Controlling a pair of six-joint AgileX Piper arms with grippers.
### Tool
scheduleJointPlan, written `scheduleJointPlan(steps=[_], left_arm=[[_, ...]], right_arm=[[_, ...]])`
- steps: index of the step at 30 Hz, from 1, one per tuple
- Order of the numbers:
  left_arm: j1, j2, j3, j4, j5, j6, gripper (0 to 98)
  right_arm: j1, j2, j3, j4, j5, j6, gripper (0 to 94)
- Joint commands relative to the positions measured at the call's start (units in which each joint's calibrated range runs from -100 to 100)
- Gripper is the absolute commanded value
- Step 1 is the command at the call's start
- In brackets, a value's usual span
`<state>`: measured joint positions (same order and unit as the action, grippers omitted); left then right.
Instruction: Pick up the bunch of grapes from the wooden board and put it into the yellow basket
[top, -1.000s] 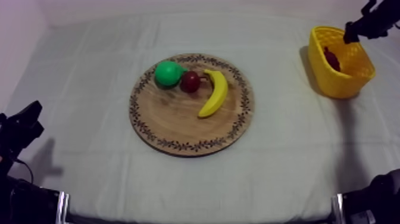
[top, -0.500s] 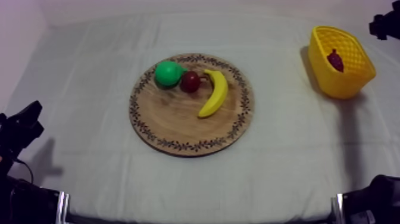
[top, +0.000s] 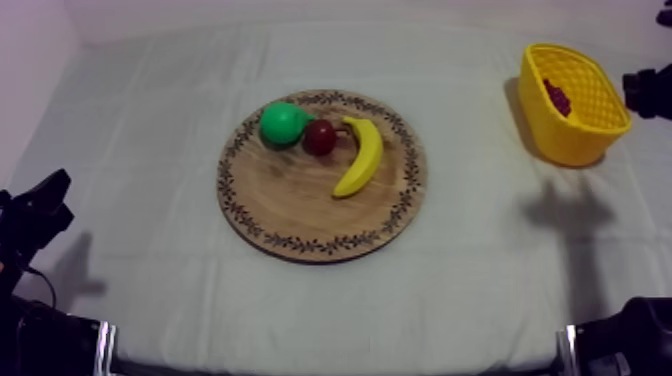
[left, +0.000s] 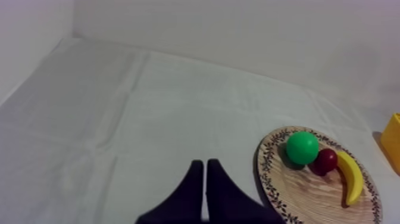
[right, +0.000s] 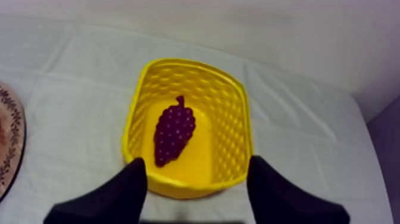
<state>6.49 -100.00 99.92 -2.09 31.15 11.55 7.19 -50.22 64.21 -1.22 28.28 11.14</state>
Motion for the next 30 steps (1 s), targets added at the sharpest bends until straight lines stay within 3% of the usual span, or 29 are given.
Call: scheduleJointPlan(steps=[1, 10, 22, 30], left_arm=[[-0.01, 0.0, -0.04, -0.04, -0.03, 0.0, 0.1], [-0.01, 0.0, -0.04, -0.04, -0.03, 0.0, 0.1], [-0.01, 0.0, -0.04, -0.04, -0.03, 0.0, 0.1], [-0.01, 0.0, -0.04, -0.04, -0.03, 0.04, 0.1]], right_arm=[[-0.67, -6.42, 4.64, 0.16, -0.37, -0.07, 46.5], [-2.94, -20.97, 16.84, 0.37, -1.71, -0.86, 35.3], [-3.09, -36.09, 29.87, -3.12, -4.13, -0.81, 5.2], [-2.86, -41.66, 34.9, -2.45, -4.85, -4.05, 0.6]])
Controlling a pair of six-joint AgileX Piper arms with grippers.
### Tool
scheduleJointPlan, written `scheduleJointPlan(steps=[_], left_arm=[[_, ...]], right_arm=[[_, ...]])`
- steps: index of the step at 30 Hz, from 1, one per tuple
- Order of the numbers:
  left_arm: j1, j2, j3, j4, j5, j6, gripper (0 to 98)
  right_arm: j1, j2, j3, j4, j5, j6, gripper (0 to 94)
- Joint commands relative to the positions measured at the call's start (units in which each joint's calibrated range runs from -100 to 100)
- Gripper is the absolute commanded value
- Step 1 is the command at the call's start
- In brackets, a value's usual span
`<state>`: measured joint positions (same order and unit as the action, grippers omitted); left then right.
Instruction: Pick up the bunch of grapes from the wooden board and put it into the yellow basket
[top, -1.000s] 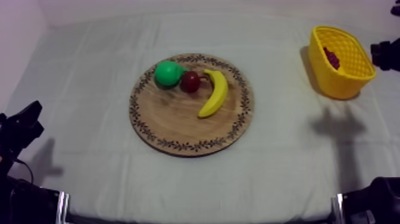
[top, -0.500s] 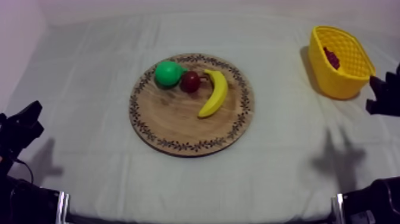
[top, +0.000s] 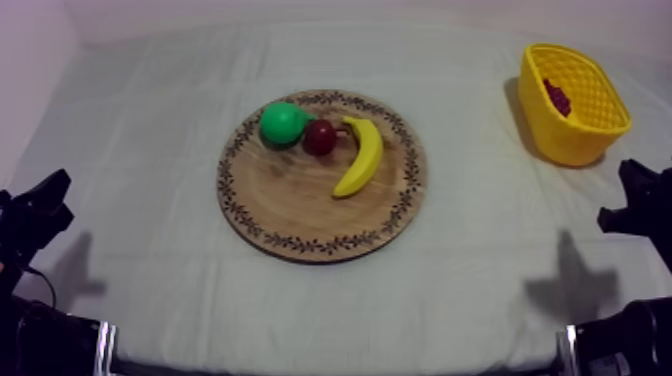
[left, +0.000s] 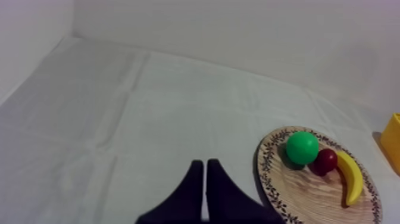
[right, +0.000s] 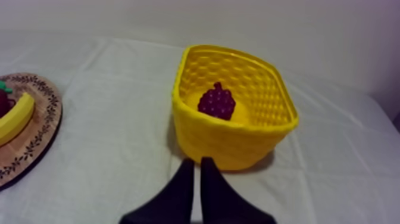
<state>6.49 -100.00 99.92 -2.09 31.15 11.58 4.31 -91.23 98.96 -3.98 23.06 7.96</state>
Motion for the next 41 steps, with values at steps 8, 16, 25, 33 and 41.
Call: scheduleJointPlan(steps=[8, 16, 25, 33, 41], left_arm=[[-0.01, 0.0, -0.04, -0.04, -0.03, -0.02, 0.1], [-0.01, 0.0, -0.04, -0.04, -0.03, -0.03, 0.1], [-0.01, 0.0, -0.04, -0.04, -0.03, -0.01, 0.1], [-0.01, 0.0, -0.04, -0.04, -0.03, 0.01, 0.1], [-0.01, 0.0, -0.04, -0.04, -0.03, 0.02, 0.1]], right_arm=[[0.93, -4.14, 0.77, -0.02, 4.84, -4.02, 0.3], [1.04, -4.5, 0.82, 2.02, 10.43, -8.18, 0.8], [1.14, -4.52, 0.82, 2.94, 11.63, 0.69, 2.3], [1.13, -4.52, 0.82, 2.98, 11.69, 4.31, 0.6], [1.13, -4.52, 0.82, 2.98, 11.69, 4.1, 0.5]])
